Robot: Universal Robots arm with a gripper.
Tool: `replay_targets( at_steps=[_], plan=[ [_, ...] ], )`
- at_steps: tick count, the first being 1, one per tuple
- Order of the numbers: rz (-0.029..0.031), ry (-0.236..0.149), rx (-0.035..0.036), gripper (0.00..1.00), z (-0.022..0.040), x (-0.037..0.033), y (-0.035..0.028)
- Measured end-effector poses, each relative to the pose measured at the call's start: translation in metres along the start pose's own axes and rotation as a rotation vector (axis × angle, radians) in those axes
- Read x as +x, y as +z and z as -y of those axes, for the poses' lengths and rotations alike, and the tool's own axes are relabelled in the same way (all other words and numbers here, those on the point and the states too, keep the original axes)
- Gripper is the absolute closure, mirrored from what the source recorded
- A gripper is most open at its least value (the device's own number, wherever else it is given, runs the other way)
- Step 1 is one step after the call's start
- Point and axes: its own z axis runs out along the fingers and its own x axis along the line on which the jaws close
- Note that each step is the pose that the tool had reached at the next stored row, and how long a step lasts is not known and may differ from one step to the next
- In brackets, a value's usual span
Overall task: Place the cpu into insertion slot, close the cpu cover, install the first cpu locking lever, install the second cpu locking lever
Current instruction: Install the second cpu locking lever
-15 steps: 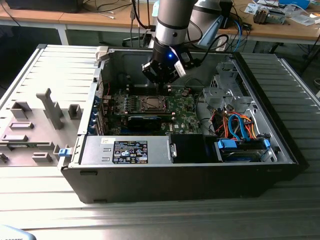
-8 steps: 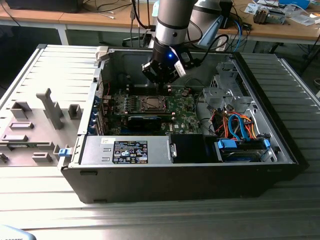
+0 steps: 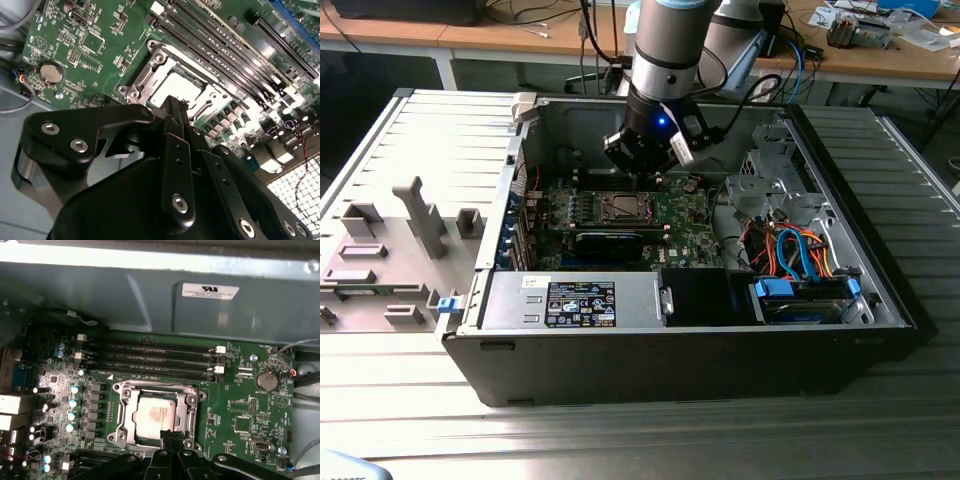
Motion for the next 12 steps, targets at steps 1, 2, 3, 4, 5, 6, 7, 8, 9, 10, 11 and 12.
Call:
replay_targets(
  at_steps=[1,2,3,4,5,6,7,8,9,10,11,12],
  plan=[
    [0.0012,-0.001,-0.0121,0.89,0.0026,0.0003,0.0],
    [0.0025,-0.002,-0.026,0.89,0.0069,0.0009,-0.0002],
    [0.0033,-0.002,-0.0332,0.89,0.0128,0.0018,-0.0005],
    [0.0037,-0.003,-0.0378,0.89,0.0206,0.0032,-0.001],
    [0.0038,-0.003,-0.0396,0.89,0.0243,0.0039,-0.0012],
    [0.004,-0.003,-0.0414,0.89,0.0273,0.0046,-0.0013],
    [0.0042,-0.003,-0.0436,0.89,0.0308,0.0053,-0.0015],
    [0.0044,-0.003,-0.0464,0.89,0.0339,0.0061,-0.0015],
    [0.0052,-0.004,-0.0536,0.89,0.0392,0.0077,-0.0014],
    [0.0059,-0.004,-0.0607,0.89,0.0434,0.01,-0.001],
    [0.0066,-0.004,-0.0683,0.89,0.0466,0.013,-0.0003],
    [0.0072,-0.005,-0.0745,0.89,0.0484,0.0187,0.0011]
  ],
)
